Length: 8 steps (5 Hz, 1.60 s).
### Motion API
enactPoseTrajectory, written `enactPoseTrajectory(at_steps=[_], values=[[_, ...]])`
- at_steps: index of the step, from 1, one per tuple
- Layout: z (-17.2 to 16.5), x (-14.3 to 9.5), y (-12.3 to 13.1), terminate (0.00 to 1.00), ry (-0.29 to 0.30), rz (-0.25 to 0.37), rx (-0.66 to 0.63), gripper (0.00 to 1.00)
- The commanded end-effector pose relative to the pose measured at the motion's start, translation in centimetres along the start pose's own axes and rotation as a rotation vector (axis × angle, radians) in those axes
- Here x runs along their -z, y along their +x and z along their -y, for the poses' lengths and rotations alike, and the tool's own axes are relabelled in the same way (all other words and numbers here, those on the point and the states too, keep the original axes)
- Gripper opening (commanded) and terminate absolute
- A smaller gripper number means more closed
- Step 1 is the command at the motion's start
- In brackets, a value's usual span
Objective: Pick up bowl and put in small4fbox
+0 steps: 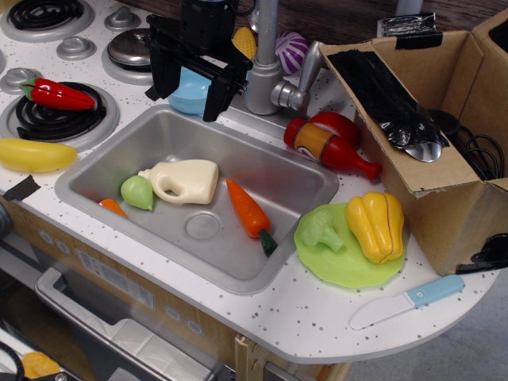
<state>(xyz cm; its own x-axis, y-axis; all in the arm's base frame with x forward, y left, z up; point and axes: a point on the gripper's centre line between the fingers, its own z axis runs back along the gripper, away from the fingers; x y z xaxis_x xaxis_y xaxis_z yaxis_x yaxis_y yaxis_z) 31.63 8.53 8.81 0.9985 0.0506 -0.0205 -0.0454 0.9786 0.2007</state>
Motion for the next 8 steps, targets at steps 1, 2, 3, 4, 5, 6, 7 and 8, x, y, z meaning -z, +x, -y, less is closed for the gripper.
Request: enactPoseTrajectory(at_steps=[1,2,3,4,5,6,7,8], values=[[0.0,0.0,0.0,0.0,0.0,0.0,0.0,1.0],[-0.7,0.5,0.9,0.0,0.05,0.136,0.188,1.0],[-1.9,0.8,3.1,0.0,0.099,0.269,0.413,1.0],[-2.4,1.0,5.0,0.0,0.088,0.329,0.548,1.0],[-2.9,1.3,6.9,0.0,0.051,0.328,0.611,1.0],[-3.0,2.8,8.3,0.0,0.011,0.35,0.633,1.0],[-3.2,4.5,9.0,0.0,-0.005,0.35,0.643,1.0],[-3.7,5.9,9.7,0.0,-0.018,0.318,0.634,1.0]])
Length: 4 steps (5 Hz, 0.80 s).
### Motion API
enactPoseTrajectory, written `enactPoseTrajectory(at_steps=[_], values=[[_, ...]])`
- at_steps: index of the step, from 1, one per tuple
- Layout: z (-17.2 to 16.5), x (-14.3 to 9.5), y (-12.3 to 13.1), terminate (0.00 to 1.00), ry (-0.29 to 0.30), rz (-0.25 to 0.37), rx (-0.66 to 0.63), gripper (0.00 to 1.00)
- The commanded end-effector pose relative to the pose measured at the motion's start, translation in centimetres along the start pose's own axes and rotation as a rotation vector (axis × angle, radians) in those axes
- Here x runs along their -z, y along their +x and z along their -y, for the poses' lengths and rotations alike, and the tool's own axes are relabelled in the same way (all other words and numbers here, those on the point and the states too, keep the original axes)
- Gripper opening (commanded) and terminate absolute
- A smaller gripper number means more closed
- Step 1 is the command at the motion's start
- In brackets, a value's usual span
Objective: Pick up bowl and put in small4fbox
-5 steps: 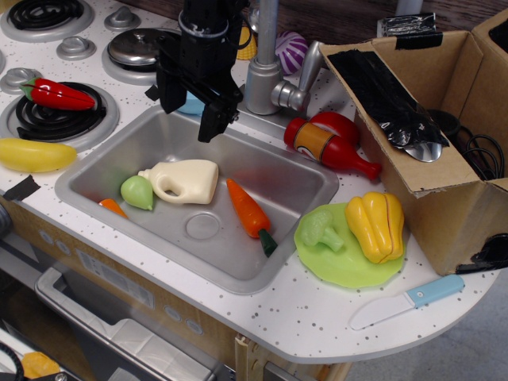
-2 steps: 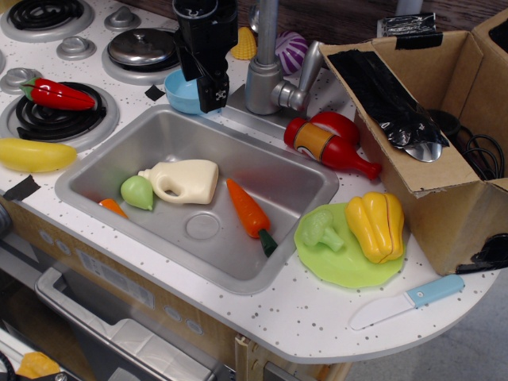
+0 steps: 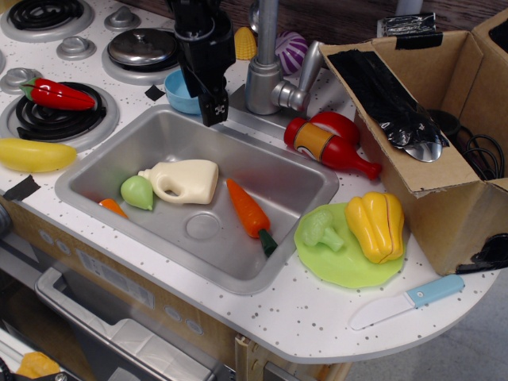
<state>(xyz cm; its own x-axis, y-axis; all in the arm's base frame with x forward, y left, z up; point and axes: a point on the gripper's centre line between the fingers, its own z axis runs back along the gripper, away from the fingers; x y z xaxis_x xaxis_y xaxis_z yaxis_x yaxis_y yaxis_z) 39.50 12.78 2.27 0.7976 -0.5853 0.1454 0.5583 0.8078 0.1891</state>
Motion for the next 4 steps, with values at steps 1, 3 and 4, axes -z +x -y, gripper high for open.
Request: enactPoseTrajectory(at_steps=[1,3,4], values=[[-2.4,0.1,0.7,0.0,0.03,0.01,0.003,1.0],[-1.2,-0.5,0.4,0.0,0.019,-0.018,-0.079,0.0],[0.0,-2.0,0.3,0.0,0.004,-0.056,-0.144,0.0]])
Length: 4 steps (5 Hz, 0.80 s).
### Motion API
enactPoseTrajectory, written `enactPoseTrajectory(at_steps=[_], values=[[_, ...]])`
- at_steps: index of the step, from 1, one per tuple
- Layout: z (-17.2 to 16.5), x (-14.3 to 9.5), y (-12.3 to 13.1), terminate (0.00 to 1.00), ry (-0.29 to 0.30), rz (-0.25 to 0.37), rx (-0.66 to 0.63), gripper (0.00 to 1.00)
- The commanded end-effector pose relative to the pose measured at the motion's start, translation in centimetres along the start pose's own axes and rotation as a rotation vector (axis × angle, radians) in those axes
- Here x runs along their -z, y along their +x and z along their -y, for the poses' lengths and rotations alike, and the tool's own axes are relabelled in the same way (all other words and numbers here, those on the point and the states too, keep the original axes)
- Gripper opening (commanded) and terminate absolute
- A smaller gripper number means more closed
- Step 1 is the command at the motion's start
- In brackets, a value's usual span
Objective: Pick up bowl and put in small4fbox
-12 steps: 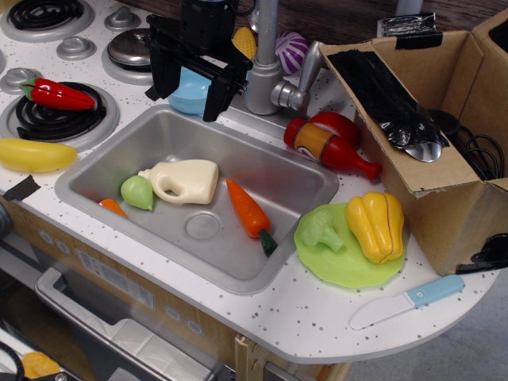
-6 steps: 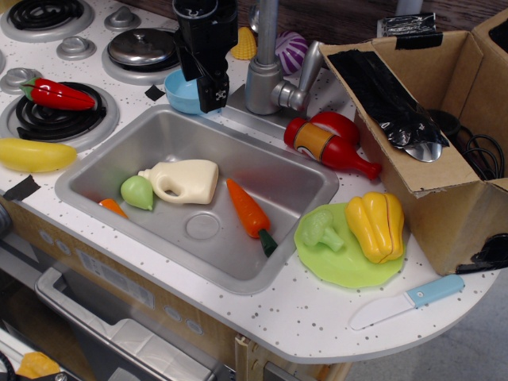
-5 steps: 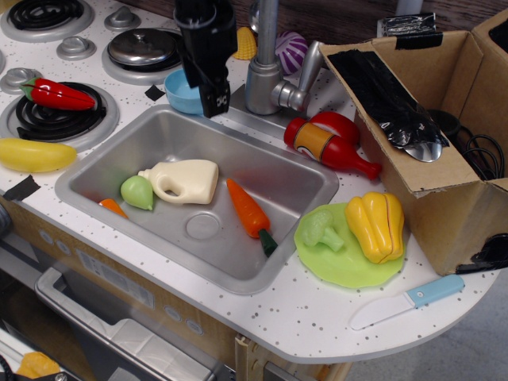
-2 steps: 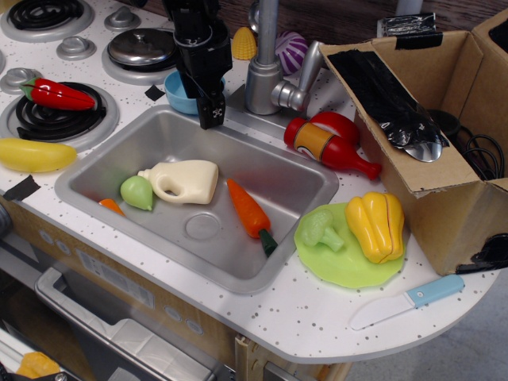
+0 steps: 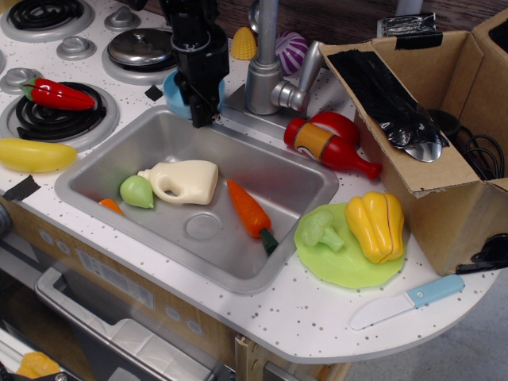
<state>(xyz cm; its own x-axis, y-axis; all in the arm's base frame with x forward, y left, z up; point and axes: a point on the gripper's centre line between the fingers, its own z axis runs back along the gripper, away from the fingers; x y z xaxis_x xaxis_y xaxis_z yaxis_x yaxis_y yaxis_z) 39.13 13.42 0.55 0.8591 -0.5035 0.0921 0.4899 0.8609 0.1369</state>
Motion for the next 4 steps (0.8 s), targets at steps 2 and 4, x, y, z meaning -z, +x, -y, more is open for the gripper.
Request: enactPoseTrajectory(at_steps=[2,4], values=[[3.8,-9.7,0.9,0.0,0.06,-0.05,-0.255,0.0],[8.9,-15.4,2.5,0.0,0.113,0.013,-0.402,0.0]])
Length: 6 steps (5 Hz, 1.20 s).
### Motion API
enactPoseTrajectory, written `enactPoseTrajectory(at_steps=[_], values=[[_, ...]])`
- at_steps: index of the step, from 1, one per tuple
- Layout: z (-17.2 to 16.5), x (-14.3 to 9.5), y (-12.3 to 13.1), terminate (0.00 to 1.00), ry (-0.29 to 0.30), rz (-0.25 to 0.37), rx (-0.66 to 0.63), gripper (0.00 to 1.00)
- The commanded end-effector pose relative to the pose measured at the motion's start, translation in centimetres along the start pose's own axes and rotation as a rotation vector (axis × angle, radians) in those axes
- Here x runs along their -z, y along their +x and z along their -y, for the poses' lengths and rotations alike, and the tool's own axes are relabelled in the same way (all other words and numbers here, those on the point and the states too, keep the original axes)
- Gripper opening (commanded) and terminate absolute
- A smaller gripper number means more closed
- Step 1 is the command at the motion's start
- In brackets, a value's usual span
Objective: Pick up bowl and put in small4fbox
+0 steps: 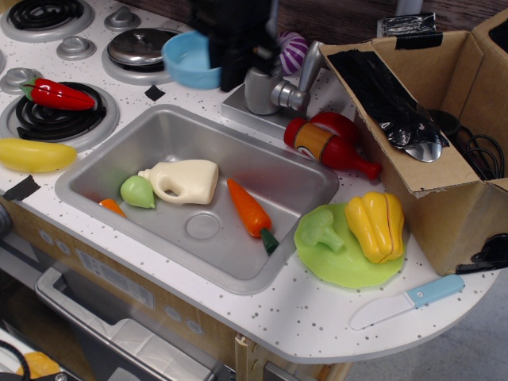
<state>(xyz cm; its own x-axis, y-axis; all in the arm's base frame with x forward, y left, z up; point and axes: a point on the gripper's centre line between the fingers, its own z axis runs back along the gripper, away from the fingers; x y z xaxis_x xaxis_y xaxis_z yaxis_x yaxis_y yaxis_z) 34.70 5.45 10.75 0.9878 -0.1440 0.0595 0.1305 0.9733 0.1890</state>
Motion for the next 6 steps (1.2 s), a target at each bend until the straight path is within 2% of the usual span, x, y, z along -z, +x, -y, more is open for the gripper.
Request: enactPoseTrajectory(at_steps=[1,2,3,4,5,6], values=[[4.3,-6.5,1.2,0.0,-0.006,0.148,-0.009,0.0],[7.3,-8.3,3.1,0.0,-0.069,0.151,0.069,0.0],[10.3,-10.3,4.7,0.0,-0.088,0.193,0.084,0.0],[12.6,-11.8,6.5,0.0,-0.107,0.267,0.097,0.0],[14.5,-11.9,9.5,0.0,-0.141,0.275,0.084,0.0],[15.3,-11.3,10.8,0.0,-0.178,0.327,0.03,0.0]])
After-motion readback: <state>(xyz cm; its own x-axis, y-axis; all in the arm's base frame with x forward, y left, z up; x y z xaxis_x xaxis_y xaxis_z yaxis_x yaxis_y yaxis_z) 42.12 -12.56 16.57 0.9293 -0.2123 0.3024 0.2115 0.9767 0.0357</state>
